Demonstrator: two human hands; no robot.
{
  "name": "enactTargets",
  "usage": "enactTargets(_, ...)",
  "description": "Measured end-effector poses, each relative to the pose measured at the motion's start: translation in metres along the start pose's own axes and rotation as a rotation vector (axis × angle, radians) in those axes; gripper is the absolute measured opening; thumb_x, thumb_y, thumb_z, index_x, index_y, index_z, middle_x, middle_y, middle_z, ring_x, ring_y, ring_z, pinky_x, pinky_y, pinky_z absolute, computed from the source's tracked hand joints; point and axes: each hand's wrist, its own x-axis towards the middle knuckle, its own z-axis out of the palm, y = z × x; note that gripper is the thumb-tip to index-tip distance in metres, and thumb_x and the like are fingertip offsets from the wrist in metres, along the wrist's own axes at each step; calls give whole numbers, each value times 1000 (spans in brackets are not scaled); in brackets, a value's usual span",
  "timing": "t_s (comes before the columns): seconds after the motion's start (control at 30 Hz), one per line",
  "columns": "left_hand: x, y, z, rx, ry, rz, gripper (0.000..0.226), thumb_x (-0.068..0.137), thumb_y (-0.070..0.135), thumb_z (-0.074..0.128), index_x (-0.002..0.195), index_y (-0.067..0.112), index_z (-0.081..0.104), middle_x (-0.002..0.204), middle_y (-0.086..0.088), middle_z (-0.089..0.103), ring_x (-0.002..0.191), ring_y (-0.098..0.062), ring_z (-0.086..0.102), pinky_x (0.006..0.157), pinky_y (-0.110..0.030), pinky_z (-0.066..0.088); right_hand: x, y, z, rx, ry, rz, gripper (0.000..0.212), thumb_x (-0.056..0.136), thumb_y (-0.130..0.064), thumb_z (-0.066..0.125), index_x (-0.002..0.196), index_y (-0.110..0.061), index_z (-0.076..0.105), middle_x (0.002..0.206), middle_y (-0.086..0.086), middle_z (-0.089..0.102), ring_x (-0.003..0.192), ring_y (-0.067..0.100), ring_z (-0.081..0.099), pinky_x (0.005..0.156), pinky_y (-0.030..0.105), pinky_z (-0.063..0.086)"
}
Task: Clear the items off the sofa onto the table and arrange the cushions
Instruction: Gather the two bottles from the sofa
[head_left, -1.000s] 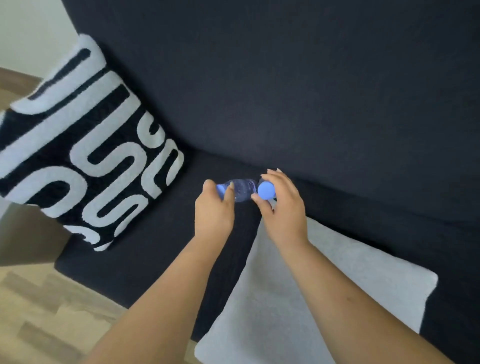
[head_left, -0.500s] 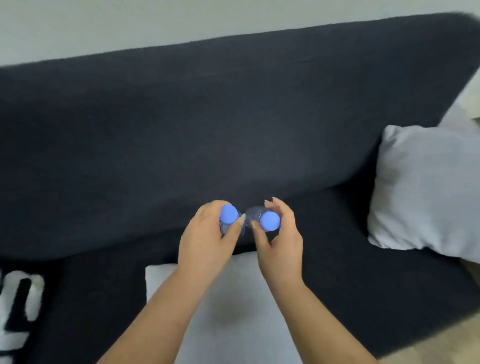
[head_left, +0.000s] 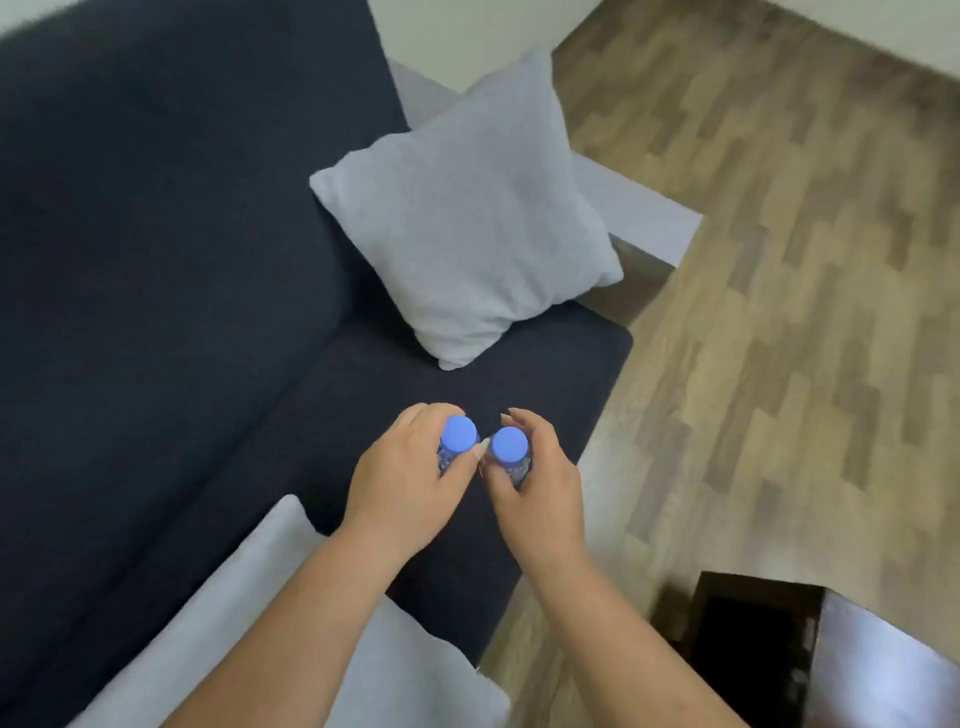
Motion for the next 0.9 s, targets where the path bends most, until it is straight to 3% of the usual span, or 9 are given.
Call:
enactTargets(0.07,0,30,29,19,-89,59,10,91,36,66,98,30,63,98,13,63,85,-8,60,68,-27,52,-5,24,-36,6,41,47,37,86,-22,66,122,-28,58,115,-19,65,104,4,61,87,26,52)
enactTargets(0.17,-7,80,82,64,-214,156,9,91,35,65,97,29,63,98,12,63,87,-9,60,70,-28,53,-23,66,-95,26,135,107,27,85,-22,69,110,-28,62,98,-20,63,94,-4,58,76,9,44)
enactTargets(0.33,-42,158,178,104,-443,298,10,90,35,67,89,29,59,89,11,61,80,-10,57,65,-28,44,-72,143,-190,29,298,249,29,85,-20,70,113,-19,64,101,-16,59,91,1,54,78,1,36)
enactTargets(0.5,-100,230,276,152,-634,426,17,89,39,68,91,22,64,78,12,54,73,-8,52,57,-20,35,-137,221,-277,23,470,369,28,78,-11,70,105,-14,65,101,-10,62,96,10,58,79,7,38)
enactTargets(0.6,-141,260,326,163,-720,458,25,86,44,69,88,22,60,76,9,55,80,-23,58,67,-36,49,-176,261,-320,7,530,458,23,73,-15,70,95,-19,66,97,-6,63,92,10,56,76,11,37)
enactTargets(0.67,-176,280,361,196,-799,488,26,86,45,70,86,22,56,72,8,55,79,-27,61,68,-39,51,-211,291,-348,-18,543,517,17,72,-20,67,88,-17,66,92,-3,64,86,11,53,75,12,40)
enactTargets(0.77,-228,299,401,271,-898,537,31,85,48,68,96,20,59,87,2,68,86,-29,65,71,-40,54,-263,326,-380,41,540,602,16,70,-18,67,85,-15,67,89,-3,65,86,17,55,74,30,46)
enactTargets(0.9,-290,303,441,339,-955,553,37,84,51,67,96,17,59,96,-3,72,92,-30,67,74,-41,54,-329,364,-398,162,529,675,21,63,-14,72,79,-27,67,85,-7,65,82,11,60,70,27,47)
